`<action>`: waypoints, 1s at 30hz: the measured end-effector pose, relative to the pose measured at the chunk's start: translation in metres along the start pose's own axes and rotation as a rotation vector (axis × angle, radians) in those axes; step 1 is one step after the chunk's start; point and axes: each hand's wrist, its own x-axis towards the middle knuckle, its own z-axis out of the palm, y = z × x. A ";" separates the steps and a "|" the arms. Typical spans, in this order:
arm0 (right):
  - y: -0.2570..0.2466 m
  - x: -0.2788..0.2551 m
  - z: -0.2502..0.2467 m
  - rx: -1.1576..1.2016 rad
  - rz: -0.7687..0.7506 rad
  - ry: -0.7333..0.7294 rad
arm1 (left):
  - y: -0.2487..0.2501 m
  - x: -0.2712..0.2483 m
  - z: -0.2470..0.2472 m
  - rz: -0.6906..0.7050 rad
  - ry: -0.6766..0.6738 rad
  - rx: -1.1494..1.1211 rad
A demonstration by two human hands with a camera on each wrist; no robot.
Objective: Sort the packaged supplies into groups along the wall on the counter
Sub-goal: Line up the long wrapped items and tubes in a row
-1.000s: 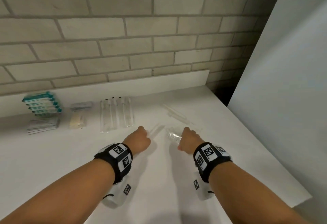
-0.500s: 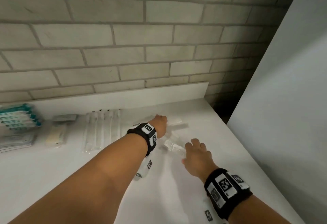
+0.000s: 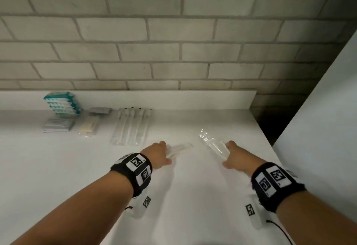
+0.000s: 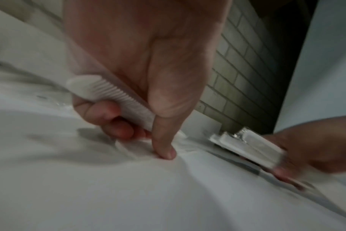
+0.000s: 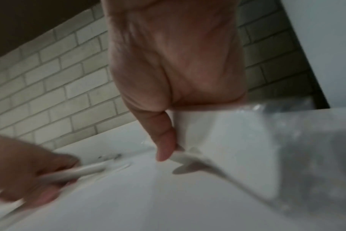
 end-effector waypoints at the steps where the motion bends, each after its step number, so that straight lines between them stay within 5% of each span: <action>1: -0.001 0.001 -0.004 -0.032 0.013 0.036 | -0.001 -0.008 0.002 0.002 -0.007 -0.003; 5: -0.028 -0.005 -0.004 -0.167 -0.115 0.310 | 0.002 -0.036 0.009 -0.023 0.006 -0.106; 8: -0.056 -0.012 0.020 -0.126 -0.372 0.219 | -0.001 -0.050 0.007 -0.081 0.062 -0.327; 11: -0.077 -0.024 0.046 -0.169 -0.470 0.041 | -0.005 -0.066 0.000 -0.061 0.139 -0.502; 14: -0.087 -0.032 0.060 -0.438 -0.503 0.081 | -0.015 -0.076 -0.002 0.010 0.172 -0.629; 17: -0.083 -0.030 0.064 -0.466 -0.351 0.134 | -0.022 -0.085 0.000 0.011 0.162 -0.796; 20: -0.073 -0.031 0.056 -0.321 -0.150 -0.004 | -0.018 -0.092 -0.003 0.050 0.154 -0.689; 24: -0.059 -0.031 0.054 -0.172 -0.066 0.037 | -0.008 -0.090 -0.010 0.311 0.145 -0.216; 27: -0.051 -0.038 0.050 -0.203 -0.105 0.083 | -0.012 -0.081 -0.012 0.402 0.083 0.142; 30: -0.043 -0.044 0.045 -0.242 -0.253 0.138 | -0.020 -0.081 -0.004 0.386 0.128 0.270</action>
